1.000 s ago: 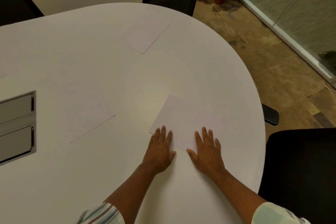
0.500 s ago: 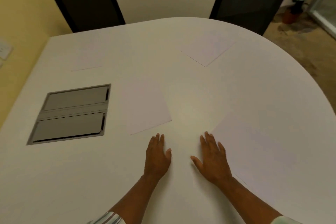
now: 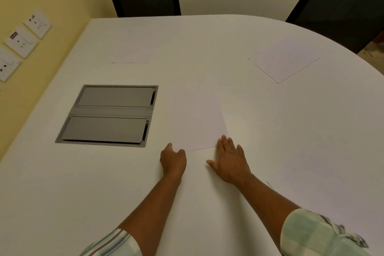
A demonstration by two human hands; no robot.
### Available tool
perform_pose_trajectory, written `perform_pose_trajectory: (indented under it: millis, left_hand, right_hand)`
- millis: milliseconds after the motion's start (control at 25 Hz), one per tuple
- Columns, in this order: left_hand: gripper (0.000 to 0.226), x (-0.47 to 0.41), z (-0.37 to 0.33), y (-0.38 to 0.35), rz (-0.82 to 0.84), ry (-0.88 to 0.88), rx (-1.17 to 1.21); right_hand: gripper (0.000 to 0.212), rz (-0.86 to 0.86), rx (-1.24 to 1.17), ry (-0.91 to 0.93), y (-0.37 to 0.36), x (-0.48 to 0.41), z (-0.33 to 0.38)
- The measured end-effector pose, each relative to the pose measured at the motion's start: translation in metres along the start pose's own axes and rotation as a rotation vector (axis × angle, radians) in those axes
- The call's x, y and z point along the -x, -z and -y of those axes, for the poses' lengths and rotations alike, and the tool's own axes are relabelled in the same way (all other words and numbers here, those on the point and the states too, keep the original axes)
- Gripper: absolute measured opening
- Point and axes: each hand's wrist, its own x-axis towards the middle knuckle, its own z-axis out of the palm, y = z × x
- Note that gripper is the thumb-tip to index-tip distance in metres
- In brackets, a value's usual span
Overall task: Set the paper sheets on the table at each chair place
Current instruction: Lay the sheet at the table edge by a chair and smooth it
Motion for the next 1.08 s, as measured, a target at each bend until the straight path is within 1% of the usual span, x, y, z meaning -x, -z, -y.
perform_pose_trajectory:
  millis: [120, 160, 240, 280, 320, 360, 440, 480, 560, 640, 720, 800, 880, 1000, 1080]
  left_hand:
    - [0.056, -0.021, -0.002, -0.003, 0.016, 0.181, 0.247]
    - [0.047, -0.027, -0.004, -0.003, 0.014, 0.219, 0.306]
    - [0.014, -0.036, -0.008, -0.002, -0.006, 0.247, 0.38]
    - [0.01, -0.038, -0.012, -0.001, -0.015, 0.244, 0.394]
    - [0.016, -0.041, -0.015, 0.0, -0.02, 0.241, 0.399]
    - [0.016, -0.043, -0.019, 0.002, -0.015, 0.235, 0.396]
    - [0.006, -0.049, -0.025, 0.004, 0.008, 0.199, 0.35]
    - [0.006, -0.052, -0.026, 0.005, 0.024, 0.172, 0.311]
    - [0.016, -0.057, -0.027, 0.009, 0.032, 0.133, 0.215]
    - [0.019, -0.057, -0.025, 0.014, 0.033, 0.089, 0.142]
    - [0.022, -0.048, -0.022, 0.019, 0.064, 0.049, 0.138]
    - [0.023, -0.036, -0.017, 0.027, 0.118, 0.006, 0.172]
    - [0.024, -0.022, -0.01, 0.039, 0.165, -0.028, 0.19]
    - [0.022, -0.006, 0.009, 0.065, 0.201, -0.022, 0.22]
    - [0.02, 0.004, 0.022, 0.085, 0.24, -0.019, 0.239]
  right_hand:
    - [0.095, 0.045, 0.026, -0.01, -0.011, 0.001, 0.004]
    - [0.095, 0.044, 0.023, -0.014, -0.014, 0.002, 0.004]
    - [0.094, 0.055, 0.016, -0.022, -0.016, 0.005, 0.005]
    - [0.093, 0.06, 0.021, -0.025, -0.016, 0.008, 0.005]
    - [0.092, 0.063, 0.031, -0.026, -0.017, 0.011, 0.005]
    - [0.091, 0.062, 0.041, -0.022, -0.017, 0.015, 0.006]
    - [0.088, 0.054, 0.058, -0.004, -0.019, 0.027, 0.008]
    - [0.086, 0.047, 0.067, 0.005, -0.021, 0.034, 0.01]
    - [0.079, 0.021, 0.091, 0.02, -0.025, 0.051, 0.011]
    - [0.072, -0.006, 0.111, 0.042, -0.029, 0.069, 0.012]
    - [0.064, -0.057, 0.094, 0.038, -0.029, 0.083, 0.014]
    - [0.054, -0.18, -0.019, -0.022, -0.022, 0.089, 0.015]
    - [0.046, -0.282, -0.188, -0.127, -0.009, 0.085, 0.013]
    - [0.044, -0.273, -0.5, -0.261, 0.012, 0.075, 0.015]
    - [0.043, -0.242, -0.681, -0.317, 0.019, 0.071, 0.023]
